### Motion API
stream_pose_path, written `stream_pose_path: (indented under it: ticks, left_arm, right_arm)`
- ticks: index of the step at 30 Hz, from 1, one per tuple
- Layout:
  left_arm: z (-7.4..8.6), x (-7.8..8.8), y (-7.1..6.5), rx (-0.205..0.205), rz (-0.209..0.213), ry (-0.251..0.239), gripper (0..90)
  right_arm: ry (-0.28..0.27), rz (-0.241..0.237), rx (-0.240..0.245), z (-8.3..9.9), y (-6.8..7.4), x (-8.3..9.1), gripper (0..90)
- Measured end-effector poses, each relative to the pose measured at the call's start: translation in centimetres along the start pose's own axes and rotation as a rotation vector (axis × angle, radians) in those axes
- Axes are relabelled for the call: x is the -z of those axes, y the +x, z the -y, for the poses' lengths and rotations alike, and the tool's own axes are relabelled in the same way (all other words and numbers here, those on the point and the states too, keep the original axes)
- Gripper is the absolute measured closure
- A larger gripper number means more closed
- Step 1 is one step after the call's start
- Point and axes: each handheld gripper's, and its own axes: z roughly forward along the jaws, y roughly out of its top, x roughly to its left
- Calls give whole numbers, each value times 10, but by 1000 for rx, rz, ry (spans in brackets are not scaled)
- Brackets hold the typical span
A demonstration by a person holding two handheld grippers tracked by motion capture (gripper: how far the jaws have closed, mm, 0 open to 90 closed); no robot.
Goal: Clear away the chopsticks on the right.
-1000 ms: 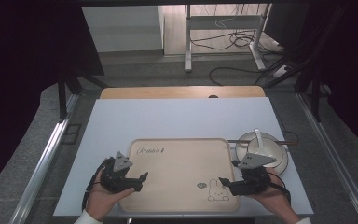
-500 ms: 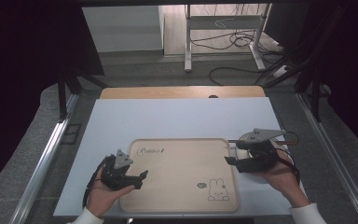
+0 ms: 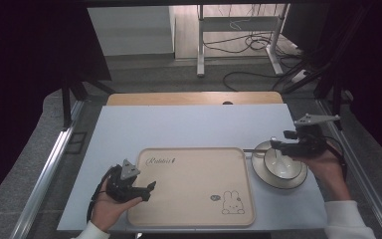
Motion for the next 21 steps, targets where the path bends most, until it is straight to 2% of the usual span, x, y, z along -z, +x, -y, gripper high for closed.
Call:
stream_pose_path:
  ticks: [6, 8, 9, 16, 21]
  left_arm:
    - [1, 1, 1, 3, -3, 1, 131]
    - [1, 1, 1, 4, -3, 2, 131]
    - [1, 0, 2, 2, -3, 4, 131]
    - [1, -1, 1, -5, -3, 8, 131]
    - [1, -1, 1, -7, -2, 9, 131]
  right_arm:
    - [24, 104, -32, 8, -26, 11, 426]
    - [29, 114, -34, 9, -29, 12, 435]
    - [43, 133, -57, 14, -38, 14, 454]
    - [88, 199, -107, 28, -64, 16, 523]
    - [127, 210, -120, 35, -76, 12, 571]
